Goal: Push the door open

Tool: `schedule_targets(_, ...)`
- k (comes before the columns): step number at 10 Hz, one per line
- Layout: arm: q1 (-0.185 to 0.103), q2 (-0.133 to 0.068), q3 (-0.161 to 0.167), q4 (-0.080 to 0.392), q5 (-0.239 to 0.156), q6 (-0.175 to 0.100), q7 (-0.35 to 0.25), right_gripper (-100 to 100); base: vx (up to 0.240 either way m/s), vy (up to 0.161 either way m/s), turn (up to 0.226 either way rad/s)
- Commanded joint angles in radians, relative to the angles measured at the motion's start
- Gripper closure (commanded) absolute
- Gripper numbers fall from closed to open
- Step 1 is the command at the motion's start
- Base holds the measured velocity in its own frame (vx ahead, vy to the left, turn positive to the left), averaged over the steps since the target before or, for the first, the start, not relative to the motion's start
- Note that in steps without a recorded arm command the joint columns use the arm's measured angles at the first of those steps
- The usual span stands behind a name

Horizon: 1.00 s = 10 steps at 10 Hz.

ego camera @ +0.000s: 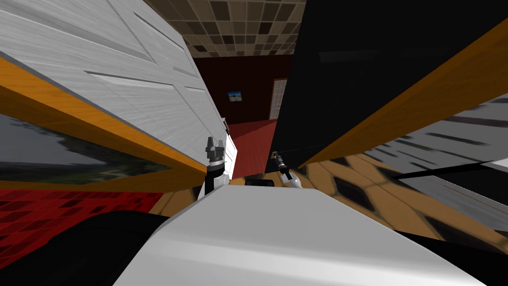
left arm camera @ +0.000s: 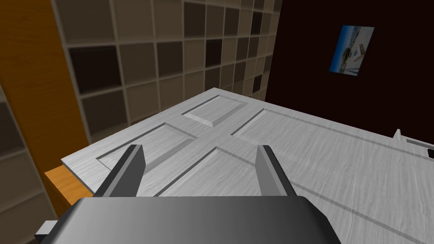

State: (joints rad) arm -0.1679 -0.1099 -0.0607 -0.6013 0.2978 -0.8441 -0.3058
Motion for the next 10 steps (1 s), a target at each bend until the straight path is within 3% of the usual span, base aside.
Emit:
schedule_targets(1, 0.0, 0.0, 0.0, -0.001, 0.0, -0.002, -0.001, 100, -0.006, 0.0, -0.003)
schedule_targets(3, 0.002, 0.0, -0.01, 0.002, -0.007, 0.002, 0.007, 100, 0.041, 0.014, -0.013)
schedule_targets(9, 0.002, -0.001, -0.039, 0.003, -0.029, 0.005, 0.026, 100, 0.156, 0.056, -0.025)
schedule_targets(10, 0.003, -0.001, -0.057, 0.005, -0.042, 0.007, 0.037, 100, 0.152, 0.064, -0.037)
